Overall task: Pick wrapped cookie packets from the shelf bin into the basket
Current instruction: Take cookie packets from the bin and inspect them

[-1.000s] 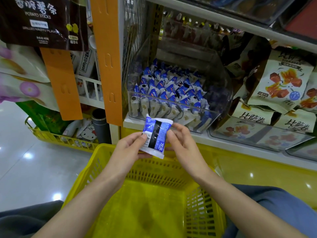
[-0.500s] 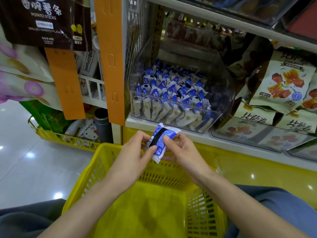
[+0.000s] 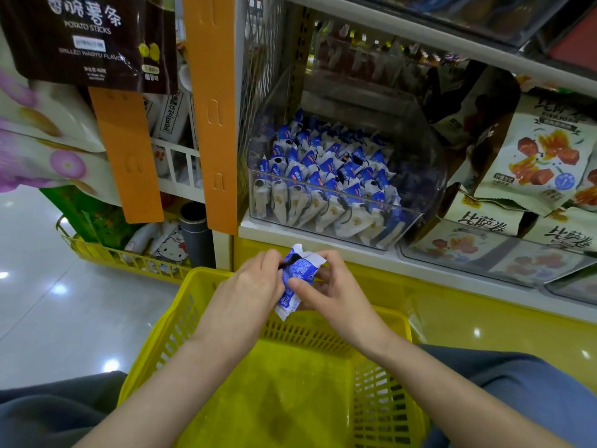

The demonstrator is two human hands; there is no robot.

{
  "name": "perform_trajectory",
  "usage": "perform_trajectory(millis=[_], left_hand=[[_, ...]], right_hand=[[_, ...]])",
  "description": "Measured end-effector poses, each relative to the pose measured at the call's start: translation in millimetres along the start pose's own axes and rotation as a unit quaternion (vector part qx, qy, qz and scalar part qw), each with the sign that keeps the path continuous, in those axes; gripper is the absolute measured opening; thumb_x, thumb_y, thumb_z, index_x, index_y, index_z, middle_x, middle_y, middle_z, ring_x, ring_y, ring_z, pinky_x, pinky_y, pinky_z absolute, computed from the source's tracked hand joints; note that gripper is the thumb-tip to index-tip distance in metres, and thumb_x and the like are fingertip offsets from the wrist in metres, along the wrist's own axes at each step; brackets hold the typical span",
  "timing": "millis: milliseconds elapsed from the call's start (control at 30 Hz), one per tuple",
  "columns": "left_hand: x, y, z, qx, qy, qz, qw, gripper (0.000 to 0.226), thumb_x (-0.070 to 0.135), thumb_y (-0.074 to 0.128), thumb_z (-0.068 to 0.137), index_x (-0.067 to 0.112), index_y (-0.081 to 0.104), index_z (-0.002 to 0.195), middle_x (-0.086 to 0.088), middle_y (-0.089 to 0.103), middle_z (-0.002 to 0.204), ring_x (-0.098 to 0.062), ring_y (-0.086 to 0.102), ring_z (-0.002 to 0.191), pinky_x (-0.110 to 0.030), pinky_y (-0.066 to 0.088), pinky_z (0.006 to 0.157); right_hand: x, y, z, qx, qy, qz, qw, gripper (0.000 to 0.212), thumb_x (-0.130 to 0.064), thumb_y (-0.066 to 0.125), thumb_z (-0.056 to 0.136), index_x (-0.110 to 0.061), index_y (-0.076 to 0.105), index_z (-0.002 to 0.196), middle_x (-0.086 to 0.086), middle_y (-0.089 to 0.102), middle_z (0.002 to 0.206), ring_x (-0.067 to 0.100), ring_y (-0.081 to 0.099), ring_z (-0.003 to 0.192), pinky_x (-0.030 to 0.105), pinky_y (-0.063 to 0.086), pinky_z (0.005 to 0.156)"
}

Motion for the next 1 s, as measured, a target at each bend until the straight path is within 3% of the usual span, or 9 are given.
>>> perform_trajectory(millis=[200, 267, 333, 500, 633, 700, 800, 933, 1000], left_hand=[[-0.8, -6.1, -2.4, 0.013, -0.011, -0.047, 0.999, 0.019, 0.031, 0.035, 0.097, 0.017, 0.046, 0.105, 0.004, 0.053, 0.105, -0.016, 0.053, 0.089, -0.03, 0.042, 0.066], [1.9, -8.0, -3.5, 0.023, 0.002, -0.015, 1.0, 0.025, 0.037, 0.032, 0.096, 0.017, 0.045, 0.105, 0.006, 0.052, 0.105, -0.012, 0.053, 0.091, -0.026, 0.041, 0.065], [4.6, -10.3, -4.2, 0.031, 0.008, 0.002, 0.999, 0.026, 0.038, 0.031, 0.097, 0.018, 0.044, 0.107, 0.007, 0.054, 0.105, -0.012, 0.054, 0.09, -0.024, 0.038, 0.06], [5.3, -9.0, -5.0, 0.033, 0.026, 0.032, 0.999, 0.014, 0.033, 0.03, 0.097, 0.02, 0.036, 0.093, 0.007, 0.048, 0.084, -0.014, 0.045, 0.069, -0.022, 0.029, 0.054], [-6.1, -4.9, -2.2, 0.039, -0.011, -0.112, 0.993, 0.013, 0.027, 0.037, 0.096, 0.02, 0.042, 0.086, 0.007, 0.049, 0.069, -0.012, 0.047, 0.062, -0.023, 0.031, 0.052], [-11.3, 5.1, -1.0, 0.007, -0.054, -0.256, 0.965, 0.014, 0.033, 0.041, 0.095, 0.022, 0.049, 0.091, 0.009, 0.058, 0.077, -0.004, 0.056, 0.071, -0.017, 0.042, 0.062], [-1.5, 28.9, -5.2, -0.088, -0.102, -0.453, 0.881, 0.035, 0.05, 0.05, 0.078, 0.027, 0.05, 0.104, 0.006, 0.064, 0.099, -0.006, 0.061, 0.09, -0.028, 0.05, 0.08], [-12.7, 28.6, -0.3, -0.029, -0.158, -0.512, 0.844, 0.025, 0.02, 0.056, 0.088, 0.024, 0.048, 0.111, 0.0, 0.063, 0.105, -0.007, 0.061, 0.096, -0.025, 0.049, 0.083], [-22.7, 26.6, 1.8, -0.006, -0.196, -0.527, 0.827, 0.028, 0.016, 0.05, 0.093, 0.015, 0.049, 0.121, -0.008, 0.064, 0.112, -0.019, 0.062, 0.104, -0.034, 0.049, 0.091]], right_hand=[[-6.7, 0.8, -2.9, -0.004, -0.042, -0.086, 0.995, 0.031, -0.014, 0.067, 0.083, -0.031, 0.044, 0.095, -0.006, 0.066, 0.093, 0.023, 0.062, 0.077, 0.04, 0.055, 0.069], [-10.1, 1.8, -4.3, -0.011, -0.06, -0.118, 0.991, 0.033, -0.014, 0.067, 0.083, -0.033, 0.043, 0.097, -0.007, 0.066, 0.093, 0.021, 0.065, 0.081, 0.034, 0.057, 0.069], [-13.3, 3.5, -5.6, -0.017, -0.076, -0.128, 0.989, 0.034, -0.014, 0.066, 0.084, -0.035, 0.043, 0.097, -0.01, 0.065, 0.091, 0.008, 0.064, 0.08, 0.022, 0.053, 0.064], [-14.7, 7.4, -6.3, -0.027, -0.091, -0.167, 0.981, 0.036, -0.015, 0.065, 0.084, -0.038, 0.042, 0.098, -0.016, 0.063, 0.084, -0.002, 0.059, 0.072, 0.009, 0.044, 0.059], [-15.6, 3.7, -5.6, -0.004, -0.098, -0.177, 0.979, 0.037, -0.022, 0.07, 0.081, -0.041, 0.043, 0.097, -0.023, 0.061, 0.092, 0.002, 0.06, 0.075, 0.009, 0.043, 0.058], [-17.8, -3.8, -5.3, 0.033, -0.104, -0.185, 0.977, 0.04, -0.024, 0.074, 0.077, -0.042, 0.043, 0.096, -0.027, 0.058, 0.096, 0.001, 0.057, 0.074, 0.009, 0.042, 0.058], [-21.7, -8.0, -6.7, 0.057, -0.132, -0.212, 0.967, 0.046, -0.019, 0.074, 0.076, -0.039, 0.042, 0.102, -0.013, 0.052, 0.106, 0.003, 0.053, 0.077, 0.01, 0.044, 0.06], [-24.4, 0.3, -9.8, 0.035, -0.154, -0.198, 0.967, 0.046, -0.014, 0.071, 0.079, -0.032, 0.045, 0.112, -0.004, 0.048, 0.106, -0.001, 0.054, 0.085, 0.009, 0.046, 0.069], [-24.0, -3.7, -8.7, 0.065, -0.145, -0.215, 0.964, 0.044, -0.02, 0.07, 0.081, -0.035, 0.043, 0.113, -0.006, 0.049, 0.107, -0.002, 0.052, 0.087, 0.009, 0.044, 0.073]])
Point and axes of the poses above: each hand's wrist, its own z-axis towards the middle knuckle, its own y-axis out of the palm, x = y × z, the point moved 9 cm from there along z, towards the middle knuckle
